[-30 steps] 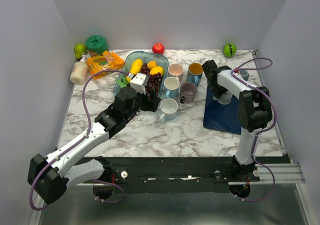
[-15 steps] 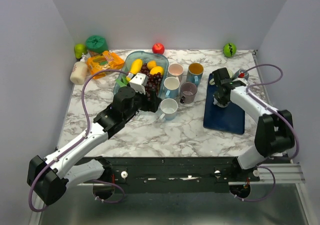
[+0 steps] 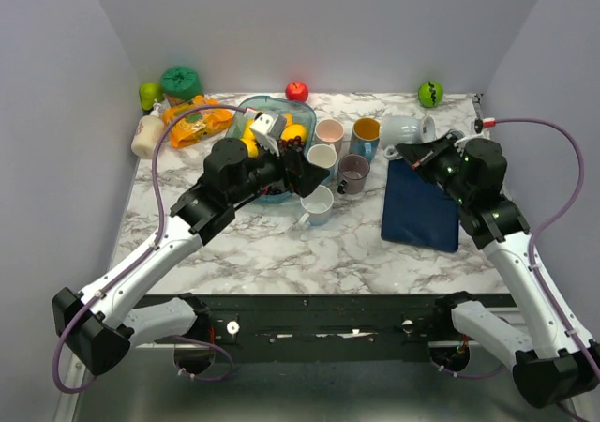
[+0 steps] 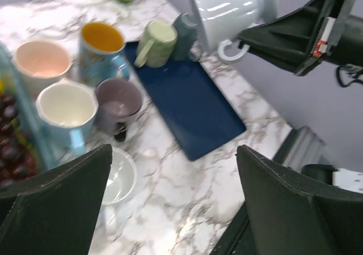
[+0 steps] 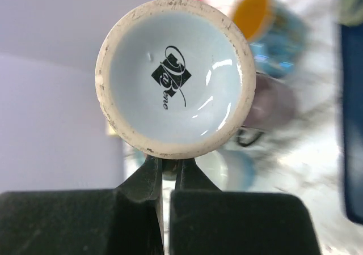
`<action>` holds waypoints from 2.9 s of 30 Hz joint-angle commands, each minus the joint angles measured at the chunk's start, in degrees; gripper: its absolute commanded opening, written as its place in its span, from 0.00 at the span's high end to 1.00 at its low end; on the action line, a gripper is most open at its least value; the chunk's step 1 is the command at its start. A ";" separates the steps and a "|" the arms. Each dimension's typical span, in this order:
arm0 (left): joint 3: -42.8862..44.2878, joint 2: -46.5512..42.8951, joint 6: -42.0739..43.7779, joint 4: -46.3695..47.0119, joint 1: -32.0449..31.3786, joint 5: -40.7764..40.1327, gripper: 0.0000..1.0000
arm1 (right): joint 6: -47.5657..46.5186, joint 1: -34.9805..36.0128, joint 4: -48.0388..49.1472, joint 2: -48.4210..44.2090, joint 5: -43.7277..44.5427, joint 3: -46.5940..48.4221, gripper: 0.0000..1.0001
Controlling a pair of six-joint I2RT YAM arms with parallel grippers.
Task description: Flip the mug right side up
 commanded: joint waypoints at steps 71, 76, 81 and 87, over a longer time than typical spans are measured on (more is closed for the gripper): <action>26.11 13.15 -16.44 6.16 -0.57 6.56 1.00 | -18.45 17.80 21.86 -7.40 4.48 -2.13 0.22; 24.97 12.79 -5.99 -3.50 -1.97 3.22 1.00 | -16.78 17.80 12.09 -12.94 13.82 -4.86 0.21; 22.42 12.97 5.36 -8.97 -7.94 -3.72 1.00 | -10.04 17.80 -3.98 -15.06 28.90 -1.97 0.21; 16.71 14.28 8.36 -8.89 -13.92 -10.32 1.00 | -2.81 17.80 -20.52 -12.95 39.49 3.40 0.21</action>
